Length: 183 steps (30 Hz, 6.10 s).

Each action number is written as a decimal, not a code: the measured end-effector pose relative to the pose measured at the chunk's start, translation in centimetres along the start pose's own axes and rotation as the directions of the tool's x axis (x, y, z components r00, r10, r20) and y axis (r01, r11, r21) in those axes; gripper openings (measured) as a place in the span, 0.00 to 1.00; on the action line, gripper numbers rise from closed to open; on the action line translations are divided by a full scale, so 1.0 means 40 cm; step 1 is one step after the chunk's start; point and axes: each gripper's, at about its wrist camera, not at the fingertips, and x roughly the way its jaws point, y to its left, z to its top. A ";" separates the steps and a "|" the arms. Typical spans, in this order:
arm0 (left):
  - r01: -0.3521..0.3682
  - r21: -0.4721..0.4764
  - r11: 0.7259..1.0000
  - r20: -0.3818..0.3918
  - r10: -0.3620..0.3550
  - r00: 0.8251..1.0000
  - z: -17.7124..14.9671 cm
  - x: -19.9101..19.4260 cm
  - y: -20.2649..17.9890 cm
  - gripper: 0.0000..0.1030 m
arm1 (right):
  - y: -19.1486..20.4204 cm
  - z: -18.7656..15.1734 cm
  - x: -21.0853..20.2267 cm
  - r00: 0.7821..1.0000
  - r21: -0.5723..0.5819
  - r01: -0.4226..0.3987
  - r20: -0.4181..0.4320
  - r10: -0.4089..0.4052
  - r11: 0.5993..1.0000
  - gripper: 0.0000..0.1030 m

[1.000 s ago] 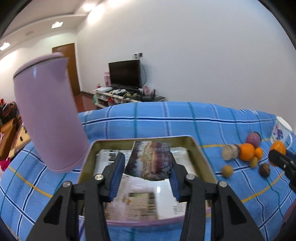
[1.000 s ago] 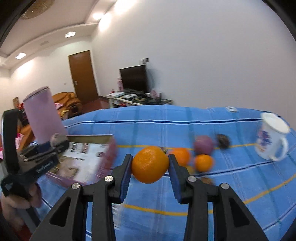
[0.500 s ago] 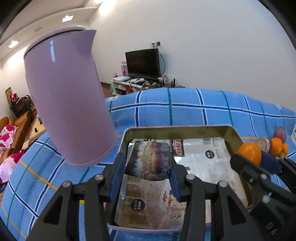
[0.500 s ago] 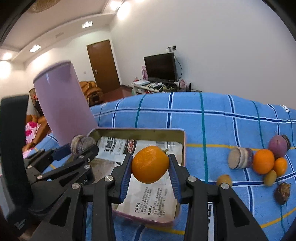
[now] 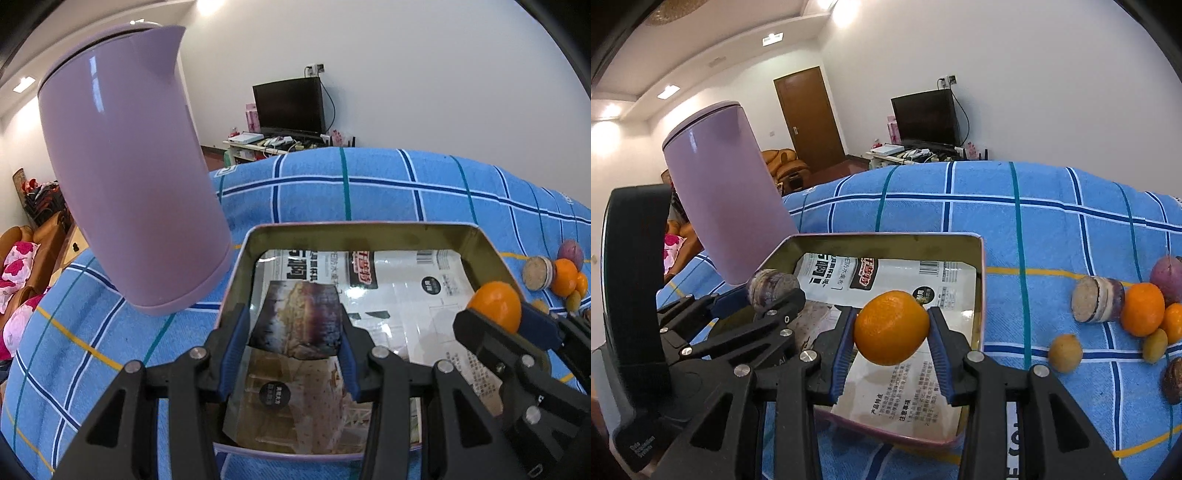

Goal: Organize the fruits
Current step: 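Carry the orange into the pink tin with the right tool while the left tool drops the yam piece there, then move the right tool to the brown taro bulb and grasp it, then grasp a small brown round fruit with the left tool while the right tool holds the taro bulb, then lower the taro bulb into the tin with the right tool while the left tool releases its fruit there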

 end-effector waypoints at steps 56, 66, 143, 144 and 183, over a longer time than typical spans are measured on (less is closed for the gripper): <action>0.025 -0.019 1.000 0.255 -0.019 0.967 -0.027 -0.138 -0.065 1.00 | -0.180 -0.060 -0.292 0.840 0.098 0.392 0.368 -0.399 0.915 0.65; 0.048 -0.026 0.999 0.232 -0.040 0.972 -0.047 -0.160 -0.107 1.00 | -0.289 -0.082 -0.366 0.818 0.152 0.431 0.350 -0.456 0.890 0.65; 0.592 0.150 0.792 -0.006 -0.598 0.801 -0.035 -0.165 -0.520 0.26 | -0.599 -0.111 -0.369 0.961 0.353 0.257 0.006 -0.277 0.900 0.40; 0.588 0.159 0.793 0.000 -0.596 0.803 -0.031 -0.169 -0.517 0.26 | -0.595 -0.110 -0.372 0.960 0.348 0.255 0.017 -0.279 0.902 0.40; 0.302 0.135 0.944 0.193 -0.324 0.926 0.049 -0.156 -0.239 0.26 | -0.285 -0.021 -0.294 0.933 0.110 0.304 0.168 -0.320 0.946 0.40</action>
